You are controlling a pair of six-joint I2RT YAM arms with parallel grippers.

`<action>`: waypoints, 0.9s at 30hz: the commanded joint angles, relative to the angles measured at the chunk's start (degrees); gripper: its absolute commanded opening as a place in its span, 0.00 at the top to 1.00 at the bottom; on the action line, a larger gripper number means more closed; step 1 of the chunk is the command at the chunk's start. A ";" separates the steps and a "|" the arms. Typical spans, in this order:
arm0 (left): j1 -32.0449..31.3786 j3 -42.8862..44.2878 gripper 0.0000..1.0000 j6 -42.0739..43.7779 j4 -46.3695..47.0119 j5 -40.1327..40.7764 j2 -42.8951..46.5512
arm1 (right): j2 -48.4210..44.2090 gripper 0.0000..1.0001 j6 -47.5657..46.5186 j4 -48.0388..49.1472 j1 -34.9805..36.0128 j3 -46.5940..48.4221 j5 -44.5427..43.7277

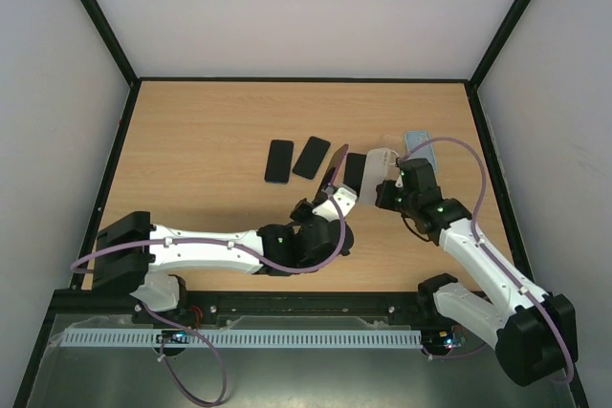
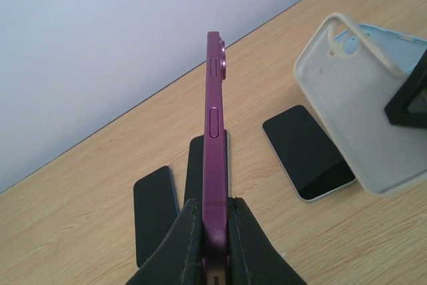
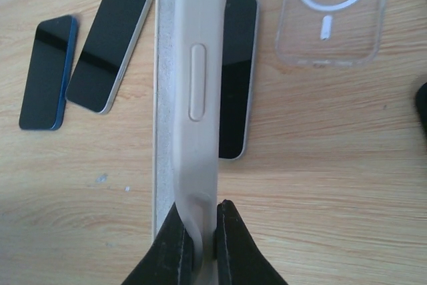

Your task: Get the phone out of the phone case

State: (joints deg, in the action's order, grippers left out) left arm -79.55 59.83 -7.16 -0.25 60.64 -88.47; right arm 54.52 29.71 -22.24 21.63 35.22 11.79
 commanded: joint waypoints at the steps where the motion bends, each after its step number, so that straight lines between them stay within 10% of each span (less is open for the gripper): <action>1: -0.14 -0.41 0.98 -1.87 -1.91 2.82 2.43 | 0.81 0.98 -3.39 -0.28 -1.93 3.75 -3.51; 27: -0.92 -2.09 0.97 -14.20 -31.08 -0.05 -15.88 | -0.56 0.98 -33.24 -8.49 -11.54 11.62 1.92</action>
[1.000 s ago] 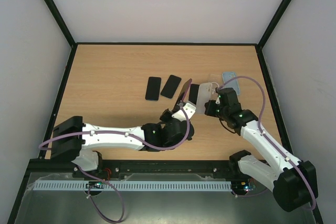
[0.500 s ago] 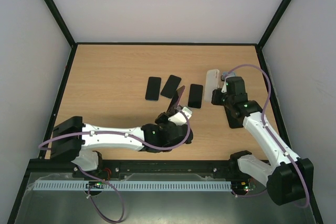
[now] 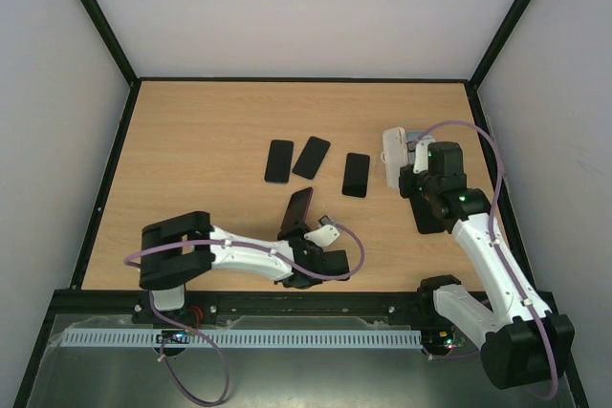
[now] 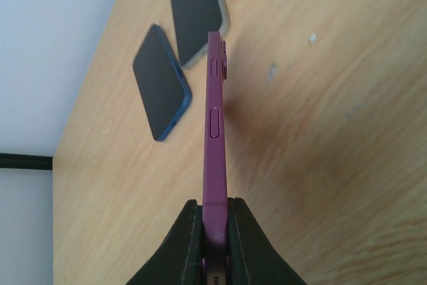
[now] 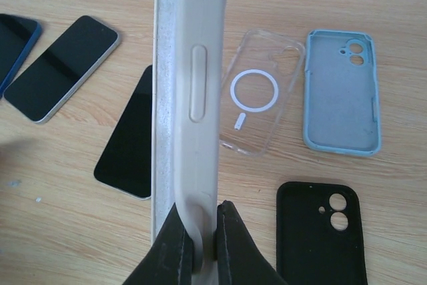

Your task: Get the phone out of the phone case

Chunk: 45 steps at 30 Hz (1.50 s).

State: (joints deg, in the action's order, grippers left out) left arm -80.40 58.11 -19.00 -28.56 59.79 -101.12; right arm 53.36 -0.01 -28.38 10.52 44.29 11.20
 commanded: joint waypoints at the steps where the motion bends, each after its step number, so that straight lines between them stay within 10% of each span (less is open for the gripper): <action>1: 0.16 -0.41 0.96 -2.76 -2.88 0.32 -4.30 | 1.27 0.98 -3.84 -2.44 -0.42 3.00 2.63; 15: 1.64 -5.01 0.32 -4.42 3.75 -11.34 0.17 | 5.54 0.98 -23.23 -13.99 -0.60 8.79 2.57; 27: 2.43 -10.81 0.27 -7.60 12.67 -17.97 16.39 | 13.09 0.98 -37.16 -29.38 -1.67 7.60 7.03; 45: 13.64 -22.34 0.22 -10.98 23.93 -33.40 40.70 | 19.61 0.92 -38.12 -22.73 -5.62 0.02 6.87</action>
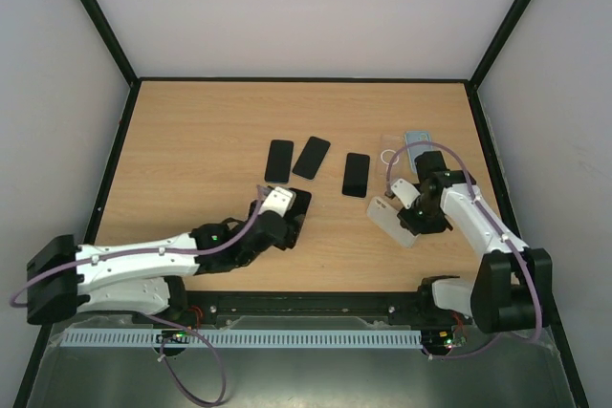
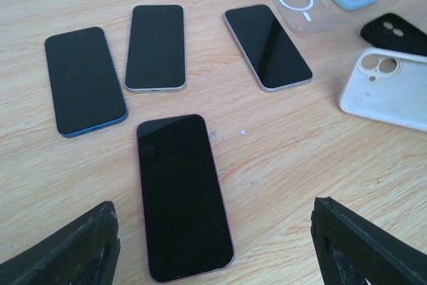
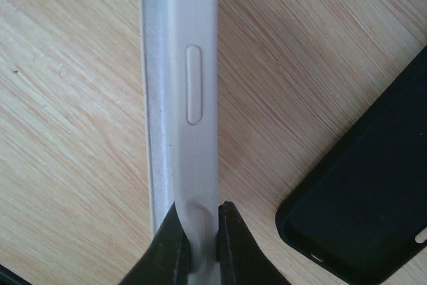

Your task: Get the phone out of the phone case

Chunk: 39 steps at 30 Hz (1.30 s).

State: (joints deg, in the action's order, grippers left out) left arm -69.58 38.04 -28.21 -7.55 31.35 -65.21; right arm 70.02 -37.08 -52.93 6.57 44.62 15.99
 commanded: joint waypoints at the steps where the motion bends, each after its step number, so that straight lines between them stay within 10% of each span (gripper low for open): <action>1: 3.66 -2.45 0.20 -1.96 2.26 -4.99 6.09 | 3.86 0.82 -1.66 1.78 -2.11 -0.32 2.87; 4: 6.05 -1.86 0.15 -2.03 -1.39 -4.02 9.36 | 6.30 0.47 -2.57 1.83 -2.83 -0.35 3.33; 7: 8.46 -0.29 0.11 -1.24 -5.77 -3.14 12.32 | 6.91 0.32 -3.77 1.14 -3.97 0.44 4.22; 21: 17.30 11.71 0.00 4.99 -20.99 5.95 15.45 | -5.14 0.24 3.89 7.50 -5.07 8.66 4.04; 27: 24.10 12.49 0.00 7.33 -18.72 8.25 15.27 | -12.09 0.21 20.80 23.95 -5.11 6.94 5.75; 30: 27.74 11.81 0.00 8.15 -16.82 6.22 15.71 | -15.91 0.01 30.81 33.85 -5.08 3.98 5.66; 39: 35.07 3.82 0.00 11.21 -10.62 -4.64 18.58 | -23.15 0.03 52.95 50.42 -5.08 -7.45 1.70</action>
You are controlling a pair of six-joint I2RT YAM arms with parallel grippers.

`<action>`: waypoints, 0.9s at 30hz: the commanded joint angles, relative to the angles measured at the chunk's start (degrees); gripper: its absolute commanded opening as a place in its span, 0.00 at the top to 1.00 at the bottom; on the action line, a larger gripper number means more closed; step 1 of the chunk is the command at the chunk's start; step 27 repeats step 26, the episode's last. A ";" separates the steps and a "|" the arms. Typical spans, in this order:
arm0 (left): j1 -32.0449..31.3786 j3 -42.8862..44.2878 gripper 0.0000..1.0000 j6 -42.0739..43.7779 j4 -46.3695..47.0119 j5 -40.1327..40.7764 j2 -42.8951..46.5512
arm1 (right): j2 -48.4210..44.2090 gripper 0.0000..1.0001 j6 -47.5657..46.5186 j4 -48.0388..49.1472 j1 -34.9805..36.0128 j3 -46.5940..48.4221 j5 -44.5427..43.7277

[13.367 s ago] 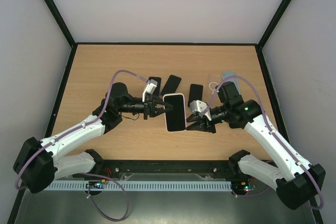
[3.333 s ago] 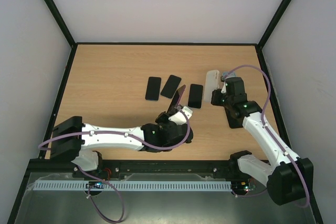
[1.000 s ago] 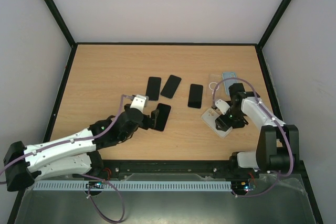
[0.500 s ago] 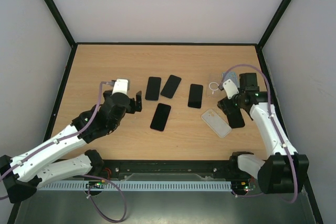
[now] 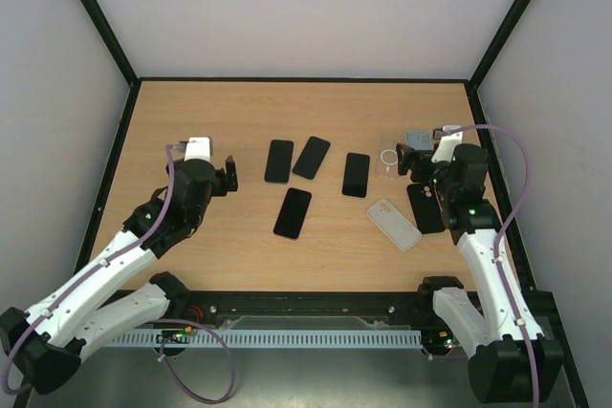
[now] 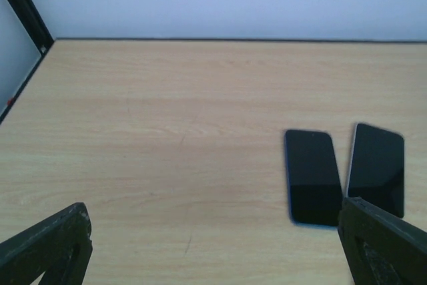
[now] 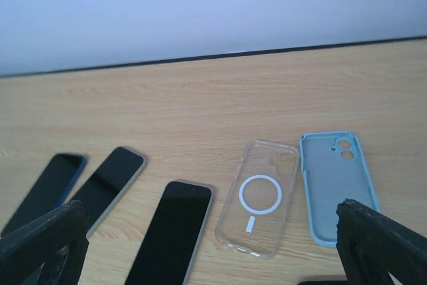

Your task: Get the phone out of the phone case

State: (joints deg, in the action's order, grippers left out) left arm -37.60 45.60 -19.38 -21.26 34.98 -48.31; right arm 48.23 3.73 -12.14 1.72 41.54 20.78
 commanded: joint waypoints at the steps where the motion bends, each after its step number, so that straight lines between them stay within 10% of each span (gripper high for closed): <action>1: 3.47 -3.59 0.00 1.82 2.56 -8.09 1.79 | -1.31 0.02 12.30 9.48 -0.27 -4.56 -3.40; 27: 6.14 -4.47 0.00 1.46 3.24 -6.95 4.90 | -2.16 0.03 9.88 9.21 -0.23 -4.89 -9.17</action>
